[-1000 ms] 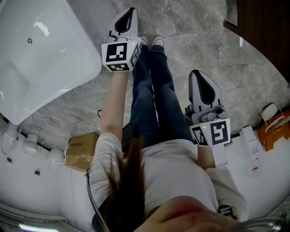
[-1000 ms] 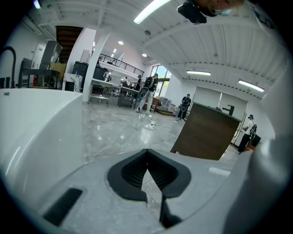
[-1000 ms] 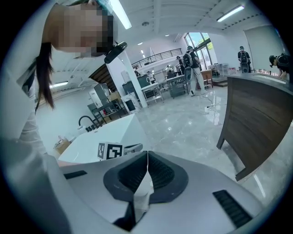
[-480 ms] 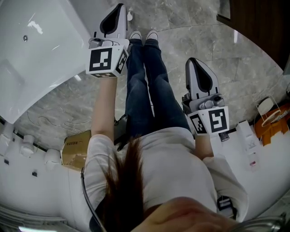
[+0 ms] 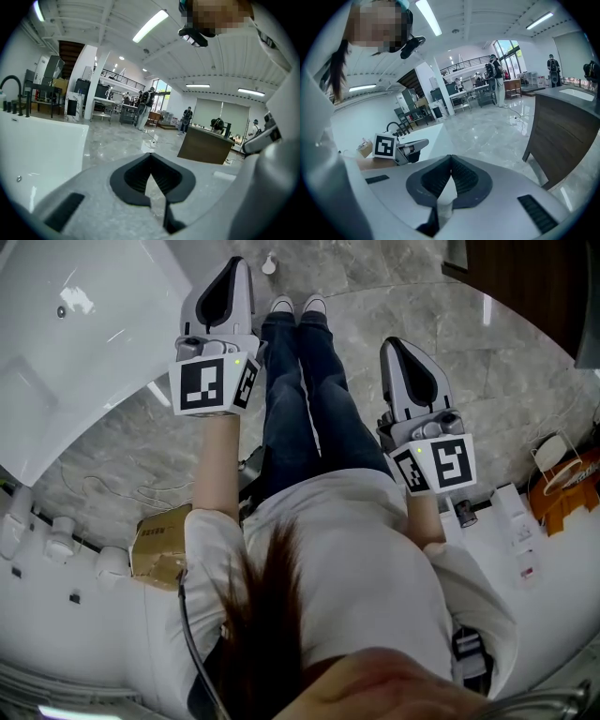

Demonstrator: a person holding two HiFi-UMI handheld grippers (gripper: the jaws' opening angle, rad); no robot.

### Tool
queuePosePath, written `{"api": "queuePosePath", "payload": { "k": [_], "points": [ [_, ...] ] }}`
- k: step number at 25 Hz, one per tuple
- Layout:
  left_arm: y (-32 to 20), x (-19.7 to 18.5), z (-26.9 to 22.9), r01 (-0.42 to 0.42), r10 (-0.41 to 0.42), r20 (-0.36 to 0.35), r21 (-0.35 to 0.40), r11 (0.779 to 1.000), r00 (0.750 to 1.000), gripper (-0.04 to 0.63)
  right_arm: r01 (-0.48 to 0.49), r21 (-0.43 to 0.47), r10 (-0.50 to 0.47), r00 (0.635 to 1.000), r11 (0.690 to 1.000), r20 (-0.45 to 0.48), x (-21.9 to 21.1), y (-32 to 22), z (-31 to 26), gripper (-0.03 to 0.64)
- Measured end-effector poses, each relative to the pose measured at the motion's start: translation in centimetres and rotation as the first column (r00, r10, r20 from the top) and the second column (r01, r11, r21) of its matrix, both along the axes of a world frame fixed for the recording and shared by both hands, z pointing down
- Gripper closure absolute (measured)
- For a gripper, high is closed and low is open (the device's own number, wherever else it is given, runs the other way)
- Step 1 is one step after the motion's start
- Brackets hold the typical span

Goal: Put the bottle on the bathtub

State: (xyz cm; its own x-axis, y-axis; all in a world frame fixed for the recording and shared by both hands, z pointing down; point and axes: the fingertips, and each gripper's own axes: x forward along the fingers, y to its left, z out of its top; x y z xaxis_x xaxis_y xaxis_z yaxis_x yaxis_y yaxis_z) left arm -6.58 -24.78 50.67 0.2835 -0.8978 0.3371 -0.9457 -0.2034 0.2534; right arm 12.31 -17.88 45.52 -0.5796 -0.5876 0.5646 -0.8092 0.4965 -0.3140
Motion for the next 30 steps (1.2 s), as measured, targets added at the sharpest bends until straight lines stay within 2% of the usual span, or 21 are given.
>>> {"api": "queuePosePath", "payload": {
  "k": [5, 11, 19, 26, 30],
  "points": [
    [1.4, -0.4, -5.5, -0.004, 0.003, 0.017, 0.040, 0.999, 1.000, 0.581, 0.006, 0.017, -0.006, 1.000, 1.000, -0.016, 0.2, 0.4, -2.9, 0.604],
    [2.2, -0.8, -11.5, -0.025, 0.018, 0.077, 0.095, 0.995, 0.997, 0.581, -0.001, 0.037, 0.002, 0.999, 0.999, -0.035, 0.6, 0.3, -6.0, 0.604],
    [3.9, -2.5, -19.8, 0.000, -0.014, 0.081, 0.173, 0.985, 0.997, 0.581, -0.019, 0.082, 0.019, 1.000, 0.996, -0.001, -0.4, 0.7, -11.7, 0.604],
    [7.0, -4.0, -24.1, 0.012, -0.032, 0.102, 0.184, 0.983, 0.994, 0.581, -0.068, 0.139, 0.067, 0.998, 0.988, 0.010, -0.5, 0.9, -15.6, 0.604],
    [8.3, -3.1, -26.1, -0.007, -0.016, 0.110, 0.197, 0.980, 0.994, 0.581, -0.092, 0.168, 0.089, 0.996, 0.981, 0.027, 0.3, 1.3, -17.9, 0.604]
  ]
}}
